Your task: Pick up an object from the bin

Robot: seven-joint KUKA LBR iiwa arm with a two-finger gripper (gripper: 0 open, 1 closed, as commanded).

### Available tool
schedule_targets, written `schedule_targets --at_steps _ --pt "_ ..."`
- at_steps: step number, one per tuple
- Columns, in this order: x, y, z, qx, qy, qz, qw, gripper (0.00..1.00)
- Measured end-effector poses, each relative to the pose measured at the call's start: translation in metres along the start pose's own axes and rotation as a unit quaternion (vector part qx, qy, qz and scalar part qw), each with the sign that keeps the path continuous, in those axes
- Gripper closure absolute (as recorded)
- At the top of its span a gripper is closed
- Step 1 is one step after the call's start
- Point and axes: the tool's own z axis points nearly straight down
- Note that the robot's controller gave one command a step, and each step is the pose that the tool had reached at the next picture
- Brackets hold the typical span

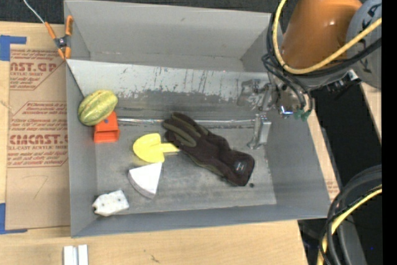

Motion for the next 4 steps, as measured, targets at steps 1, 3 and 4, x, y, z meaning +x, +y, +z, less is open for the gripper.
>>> schedule_targets --at_steps 1,3,4 --pt "-0.001 0.0 -0.005 0.0 -0.0041 0.0 1.0 0.0" --pt "0.042 0.056 0.107 -0.001 -0.0034 0.095 0.9955 0.0" --pt "0.045 0.134 0.138 -0.001 -0.0045 -0.1 0.995 1.0"
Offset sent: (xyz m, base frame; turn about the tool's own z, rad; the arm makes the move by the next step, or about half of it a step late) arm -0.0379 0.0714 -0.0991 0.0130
